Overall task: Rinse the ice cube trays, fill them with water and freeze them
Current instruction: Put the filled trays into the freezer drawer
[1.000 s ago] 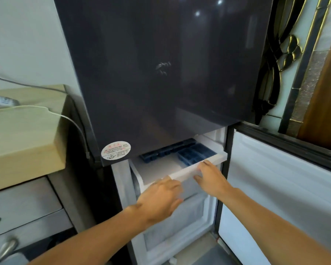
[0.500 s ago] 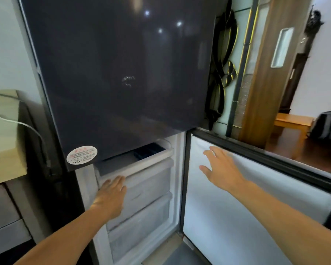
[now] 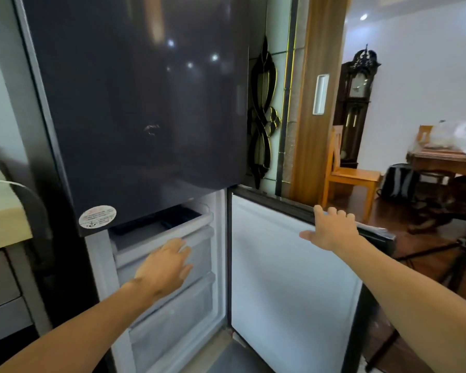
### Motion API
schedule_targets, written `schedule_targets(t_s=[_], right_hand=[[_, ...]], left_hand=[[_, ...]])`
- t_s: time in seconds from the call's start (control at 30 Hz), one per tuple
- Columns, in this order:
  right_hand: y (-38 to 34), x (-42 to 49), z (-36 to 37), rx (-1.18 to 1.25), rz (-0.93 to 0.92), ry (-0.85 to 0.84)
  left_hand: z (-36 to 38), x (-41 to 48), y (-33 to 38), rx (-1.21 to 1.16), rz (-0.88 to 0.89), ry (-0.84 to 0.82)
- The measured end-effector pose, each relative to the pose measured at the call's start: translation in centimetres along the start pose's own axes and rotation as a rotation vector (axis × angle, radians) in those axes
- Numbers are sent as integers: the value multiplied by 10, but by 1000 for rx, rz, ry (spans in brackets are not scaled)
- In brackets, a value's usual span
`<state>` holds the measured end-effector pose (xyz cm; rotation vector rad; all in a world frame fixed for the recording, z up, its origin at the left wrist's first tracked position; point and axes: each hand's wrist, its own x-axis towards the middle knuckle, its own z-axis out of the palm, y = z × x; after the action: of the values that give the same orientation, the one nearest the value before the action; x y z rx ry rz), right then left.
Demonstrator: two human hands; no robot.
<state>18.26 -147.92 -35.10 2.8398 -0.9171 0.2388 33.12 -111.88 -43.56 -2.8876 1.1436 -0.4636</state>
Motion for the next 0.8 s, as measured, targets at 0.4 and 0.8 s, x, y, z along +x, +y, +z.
schedule_targets(t_s=[0.4,0.8], right_hand=[[-101,-59,-53,353,-347,-147],[-244,-101,-9,653,-844,-29]], left_hand=[[-122,-79,-44,80,-68,660],[-164,-180,-120,406,-468,507]])
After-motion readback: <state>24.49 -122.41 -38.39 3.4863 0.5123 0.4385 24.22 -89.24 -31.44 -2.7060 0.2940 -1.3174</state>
